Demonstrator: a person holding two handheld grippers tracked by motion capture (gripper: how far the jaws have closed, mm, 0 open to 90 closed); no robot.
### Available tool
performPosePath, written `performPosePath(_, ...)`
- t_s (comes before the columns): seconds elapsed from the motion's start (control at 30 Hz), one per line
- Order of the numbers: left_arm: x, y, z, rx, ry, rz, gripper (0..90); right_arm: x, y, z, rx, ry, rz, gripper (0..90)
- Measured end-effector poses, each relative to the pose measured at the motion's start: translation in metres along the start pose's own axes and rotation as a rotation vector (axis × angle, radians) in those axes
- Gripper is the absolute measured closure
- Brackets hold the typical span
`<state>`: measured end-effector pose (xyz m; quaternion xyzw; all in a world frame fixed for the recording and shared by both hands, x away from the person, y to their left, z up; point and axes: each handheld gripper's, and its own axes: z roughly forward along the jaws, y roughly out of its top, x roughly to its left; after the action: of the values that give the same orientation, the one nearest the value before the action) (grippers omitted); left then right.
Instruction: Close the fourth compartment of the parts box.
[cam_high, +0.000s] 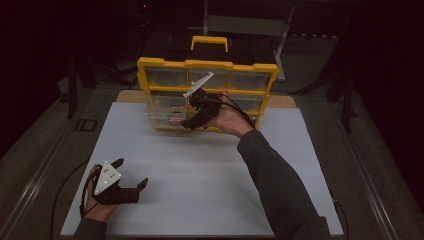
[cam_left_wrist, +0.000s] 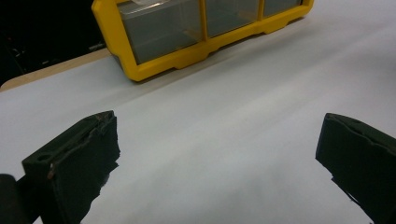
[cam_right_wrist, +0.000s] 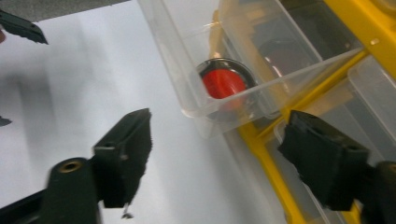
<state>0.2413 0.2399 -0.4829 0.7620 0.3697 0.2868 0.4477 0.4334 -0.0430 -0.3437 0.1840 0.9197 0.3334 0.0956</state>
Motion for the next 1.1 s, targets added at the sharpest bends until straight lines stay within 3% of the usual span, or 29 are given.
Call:
performPosePath(0.27,0.0,0.0,0.0,-0.001,0.0,-0.001,0.0,0.014,-0.001,-0.005,-0.013,0.024,-0.038,45.2)
performPosePath(0.67,-0.001,0.0,0.0,-0.002,-0.001,-0.002,0.0,0.033,-0.002,-0.011,-0.024,0.01,-0.053,61.5)
performPosePath(0.93,-0.001,0.0,0.0,-0.001,-0.002,0.001,0.0,0.038,-0.007,-0.004,-0.028,0.009,-0.067,87.3)
performPosePath(1.1,-0.001,0.0,0.0,-0.001,-0.001,0.0,0.0,0.038,-0.01,0.002,-0.034,-0.001,-0.056,89.7)
